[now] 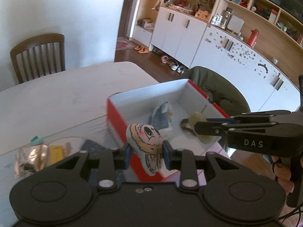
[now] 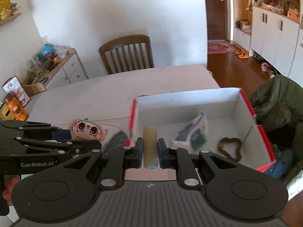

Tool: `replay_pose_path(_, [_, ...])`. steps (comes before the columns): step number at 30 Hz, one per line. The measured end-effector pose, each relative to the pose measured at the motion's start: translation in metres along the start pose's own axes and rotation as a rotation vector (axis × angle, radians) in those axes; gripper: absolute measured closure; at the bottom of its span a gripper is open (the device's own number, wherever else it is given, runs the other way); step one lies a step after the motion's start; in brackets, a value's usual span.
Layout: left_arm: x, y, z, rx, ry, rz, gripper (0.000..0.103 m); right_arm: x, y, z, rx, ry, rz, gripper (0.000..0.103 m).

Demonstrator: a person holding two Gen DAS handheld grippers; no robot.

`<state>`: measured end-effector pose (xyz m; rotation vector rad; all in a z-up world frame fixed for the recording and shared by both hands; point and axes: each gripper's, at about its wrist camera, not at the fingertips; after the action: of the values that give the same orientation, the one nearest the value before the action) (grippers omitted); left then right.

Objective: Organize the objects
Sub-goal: 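Carry the roller and bunny plush with both grippers into the red box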

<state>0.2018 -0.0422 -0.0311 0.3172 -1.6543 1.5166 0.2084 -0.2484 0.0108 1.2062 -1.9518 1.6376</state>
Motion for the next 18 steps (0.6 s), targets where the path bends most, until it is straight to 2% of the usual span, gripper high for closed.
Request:
replay_pose_path(8, [-0.040, -0.015, 0.037, -0.042, 0.018, -0.038, 0.071, -0.006, -0.009, 0.050, -0.019, 0.048, -0.005, 0.087])
replay_pose_path(18, [-0.102, -0.023, 0.056, -0.056, 0.024, -0.136, 0.071, -0.044, -0.025, 0.103, -0.041, 0.117, -0.033, 0.087])
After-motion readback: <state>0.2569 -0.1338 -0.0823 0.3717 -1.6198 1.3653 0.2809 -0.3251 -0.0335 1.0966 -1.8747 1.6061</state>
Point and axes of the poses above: each gripper's, at about its wrist camera, not at the fingertips, and x roughly against the way its jaws point, z to its right, y to its underside, and after that the axes turned 9 degrees about -x, right-handed
